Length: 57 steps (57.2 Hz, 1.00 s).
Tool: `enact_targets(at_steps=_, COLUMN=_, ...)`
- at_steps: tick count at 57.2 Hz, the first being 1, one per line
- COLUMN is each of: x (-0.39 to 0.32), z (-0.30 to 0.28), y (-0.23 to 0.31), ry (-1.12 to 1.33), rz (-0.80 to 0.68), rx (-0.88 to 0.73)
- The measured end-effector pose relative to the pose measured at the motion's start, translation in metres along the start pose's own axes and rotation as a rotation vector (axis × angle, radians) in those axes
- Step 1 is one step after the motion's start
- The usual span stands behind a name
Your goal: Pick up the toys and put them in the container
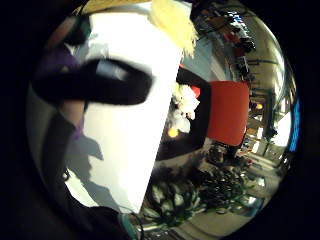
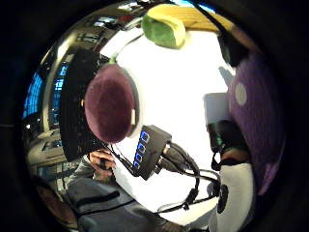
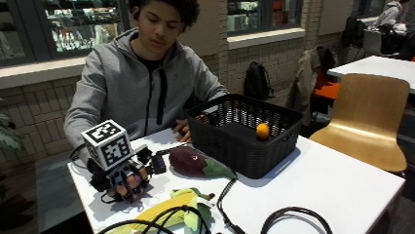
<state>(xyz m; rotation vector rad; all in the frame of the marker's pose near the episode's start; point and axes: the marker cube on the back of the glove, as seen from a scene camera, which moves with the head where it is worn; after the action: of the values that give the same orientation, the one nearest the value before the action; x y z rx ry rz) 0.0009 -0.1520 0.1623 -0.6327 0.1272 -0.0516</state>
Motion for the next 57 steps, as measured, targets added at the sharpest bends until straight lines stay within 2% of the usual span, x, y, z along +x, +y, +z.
enact_targets(at_steps=16, x=-0.010, z=0.001, y=-0.009, ry=0.041, rz=-0.022, rx=0.079)
enact_targets(at_steps=21, x=-0.021, z=-0.016, y=-0.009, ry=0.020, rz=-0.056, rx=0.119)
enact_targets(at_steps=26, x=-0.038, z=-0.056, y=-0.019, ry=0.022, rz=-0.136, rx=0.136)
enact_targets(at_steps=35, x=-0.119, z=-0.106, y=-0.018, ry=-0.009, rz=-0.304, rx=0.203)
enact_targets(at_steps=38, x=-0.155, z=-0.116, y=-0.016, ry=-0.018, rz=-0.425, rx=0.218)
enact_targets(at_steps=43, x=-0.207, z=-0.129, y=-0.023, ry=0.103, rz=-0.724, rx=0.252)
enact_targets(at_steps=47, x=-0.261, z=-0.135, y=-0.024, ry=-0.002, rz=-0.684, rx=0.215)
enact_targets(at_steps=52, x=-0.298, z=-0.132, y=-0.040, ry=0.101, rz=-0.754, rx=0.252)
enact_targets(at_steps=57, x=-0.339, z=-0.122, y=-0.039, ry=0.015, rz=-0.747, rx=0.199)
